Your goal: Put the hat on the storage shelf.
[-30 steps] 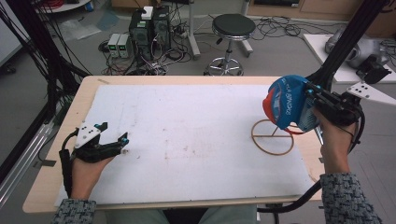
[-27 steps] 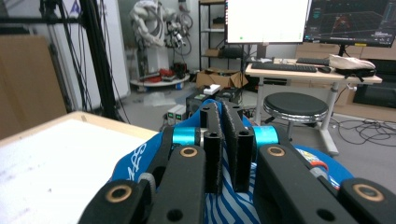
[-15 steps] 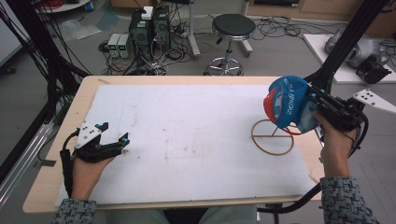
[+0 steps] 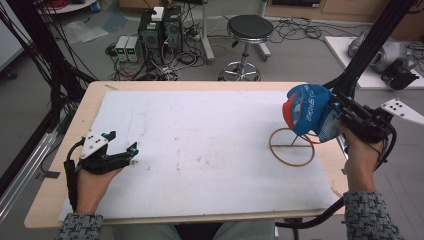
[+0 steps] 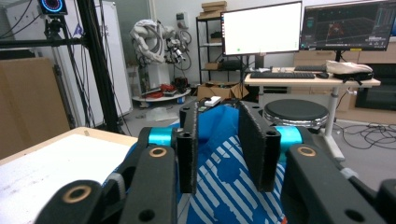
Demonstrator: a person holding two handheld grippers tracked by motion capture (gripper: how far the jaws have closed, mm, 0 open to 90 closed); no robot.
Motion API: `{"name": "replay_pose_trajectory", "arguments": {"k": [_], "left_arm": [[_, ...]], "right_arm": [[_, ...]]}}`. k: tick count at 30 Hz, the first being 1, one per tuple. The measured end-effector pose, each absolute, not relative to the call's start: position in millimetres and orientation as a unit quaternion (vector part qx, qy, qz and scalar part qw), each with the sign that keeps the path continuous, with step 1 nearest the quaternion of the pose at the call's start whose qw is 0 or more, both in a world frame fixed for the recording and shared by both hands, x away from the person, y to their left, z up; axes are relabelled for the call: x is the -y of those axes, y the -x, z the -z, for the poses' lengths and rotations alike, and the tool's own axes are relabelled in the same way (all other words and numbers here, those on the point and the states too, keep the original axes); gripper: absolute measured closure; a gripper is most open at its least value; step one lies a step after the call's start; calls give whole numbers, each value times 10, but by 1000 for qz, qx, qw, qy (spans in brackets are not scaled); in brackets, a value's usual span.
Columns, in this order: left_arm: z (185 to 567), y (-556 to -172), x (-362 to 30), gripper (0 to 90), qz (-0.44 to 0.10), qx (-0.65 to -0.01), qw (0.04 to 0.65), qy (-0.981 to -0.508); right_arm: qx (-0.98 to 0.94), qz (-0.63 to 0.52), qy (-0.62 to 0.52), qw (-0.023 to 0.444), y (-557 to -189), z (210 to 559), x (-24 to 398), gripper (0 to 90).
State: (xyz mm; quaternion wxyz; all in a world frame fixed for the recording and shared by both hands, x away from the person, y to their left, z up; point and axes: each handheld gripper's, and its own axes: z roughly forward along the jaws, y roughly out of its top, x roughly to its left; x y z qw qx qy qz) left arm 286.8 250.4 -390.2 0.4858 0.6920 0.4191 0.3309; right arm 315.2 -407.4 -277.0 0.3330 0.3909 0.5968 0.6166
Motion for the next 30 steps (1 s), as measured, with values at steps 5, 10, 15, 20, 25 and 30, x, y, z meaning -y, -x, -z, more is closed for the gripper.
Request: {"name": "replay_pose_trajectory", "arguments": {"k": [5, 10, 15, 20, 25, 30], "left_arm": [[3902, -2869, -2497, 189, -331, -419, 486, -692], [3898, -2867, -2499, 189, -331, -419, 487, -692], [3895, -2866, -2509, 189, -331, -419, 487, -691], [3893, -2866, -2514, 189, -333, -420, 487, -690], [3890, -2865, -2514, 189, -333, -419, 489, -689], [3882, -2861, -2524, 189, -333, -419, 489, -689]], "right_arm": [[-594, -620, -386, 338, -3121, 2762, 4084, 637], [-600, -611, -383, 347, -3102, 2757, 4064, 596], [-592, -611, -385, 358, -3095, 2749, 4053, 511], [-584, -609, -391, 367, -3077, 2744, 4034, 431], [-576, -606, -395, 381, -3053, 2720, 3983, 353], [-563, -611, -399, 387, -3016, 2680, 3904, 296]]}}
